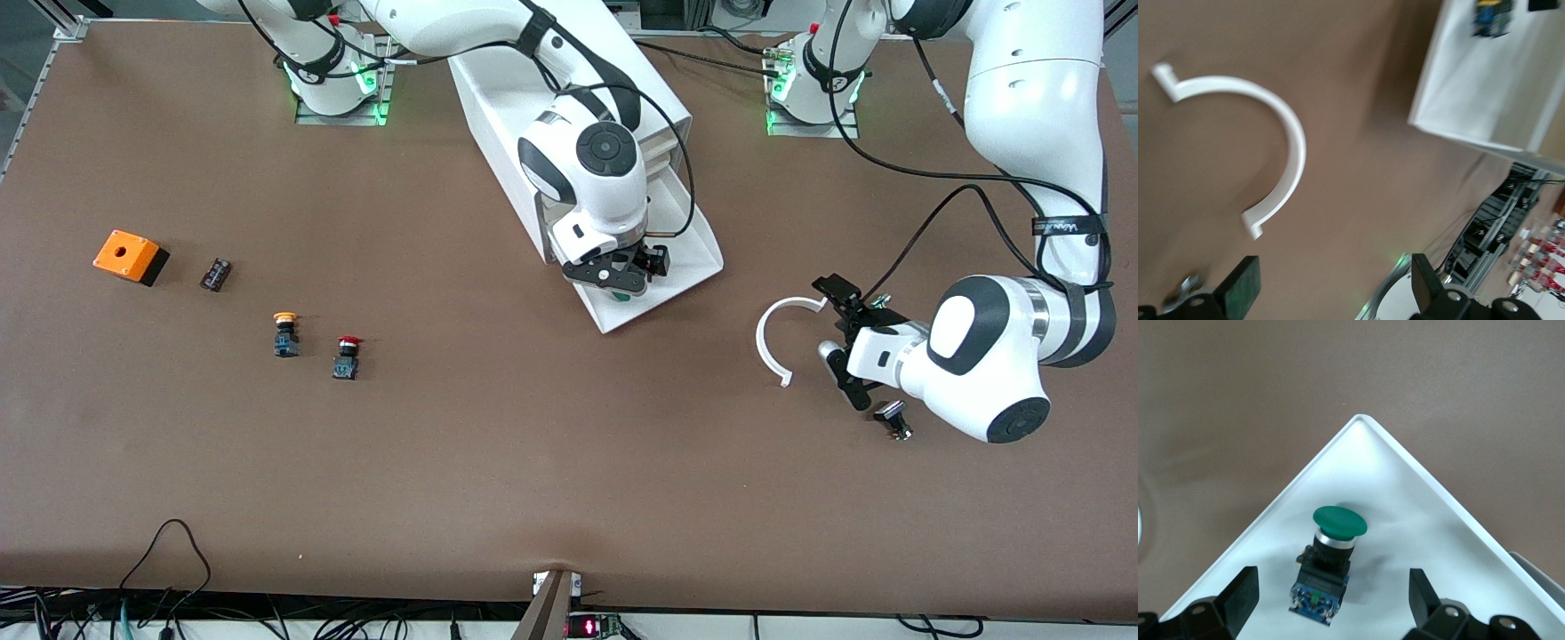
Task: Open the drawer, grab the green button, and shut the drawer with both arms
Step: 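Lift the green button with the right gripper while the left gripper withdraws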
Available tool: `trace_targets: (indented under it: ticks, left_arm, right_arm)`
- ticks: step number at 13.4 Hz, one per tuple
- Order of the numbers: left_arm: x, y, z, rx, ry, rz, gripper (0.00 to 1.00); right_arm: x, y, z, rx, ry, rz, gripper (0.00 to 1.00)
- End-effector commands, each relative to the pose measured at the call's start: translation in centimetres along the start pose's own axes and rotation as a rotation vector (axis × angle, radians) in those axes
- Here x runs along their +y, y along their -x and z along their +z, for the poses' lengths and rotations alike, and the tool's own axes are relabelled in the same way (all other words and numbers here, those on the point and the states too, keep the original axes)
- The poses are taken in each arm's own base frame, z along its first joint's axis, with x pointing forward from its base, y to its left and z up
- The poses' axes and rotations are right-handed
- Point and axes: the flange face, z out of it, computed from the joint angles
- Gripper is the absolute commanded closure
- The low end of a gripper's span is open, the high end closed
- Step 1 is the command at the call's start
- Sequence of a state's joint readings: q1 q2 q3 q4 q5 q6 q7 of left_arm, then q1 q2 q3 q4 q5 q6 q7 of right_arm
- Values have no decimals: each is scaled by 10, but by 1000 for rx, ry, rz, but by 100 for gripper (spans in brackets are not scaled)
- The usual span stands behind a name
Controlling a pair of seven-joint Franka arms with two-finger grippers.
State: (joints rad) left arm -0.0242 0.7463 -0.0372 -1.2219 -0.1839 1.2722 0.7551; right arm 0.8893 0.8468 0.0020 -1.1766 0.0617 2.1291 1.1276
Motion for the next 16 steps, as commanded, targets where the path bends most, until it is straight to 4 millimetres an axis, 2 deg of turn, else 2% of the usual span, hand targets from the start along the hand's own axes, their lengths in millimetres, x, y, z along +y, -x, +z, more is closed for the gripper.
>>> trace_targets:
  ticks: [1,4,6,7,8,9,10,11,13,14,15,16]
  left_arm:
    - [38,22,-47,-51,-207,-199,1]
    - [89,40,-92,2,-377,-434,1]
    - [117,55,-116,57,-412,-441,1]
    - [133,59,-124,84,-438,-434,1]
    - [168,60,-134,133,-504,-413,1]
    - [165,72,-125,154,-481,-466,1]
    - [167,91,-134,247,-512,-521,1]
    - [168,112,-131,314,-519,-568,1]
    - [170,157,-138,512,-496,-635,1]
    - [170,166,-144,593,-470,-669,1]
    - [170,170,-148,630,-471,-701,1]
    - [172,173,-151,632,-484,-700,1]
  right_arm:
    - [-12,-1,22,22,6,12,1]
    - [-21,5,25,25,-17,60,1]
    - [-22,9,26,21,-15,71,3]
    - [-22,10,26,20,-12,71,15]
    - [-22,11,25,19,-9,68,34]
    - [-22,11,26,17,-10,67,52]
    - [-23,13,27,18,-13,67,61]
    - [-25,18,28,18,-11,59,64]
    - [-24,18,27,17,-8,59,91]
    - [-24,15,21,19,-7,59,100]
    - [-20,13,20,13,24,63,100]
    - [-19,9,-4,8,42,66,100]
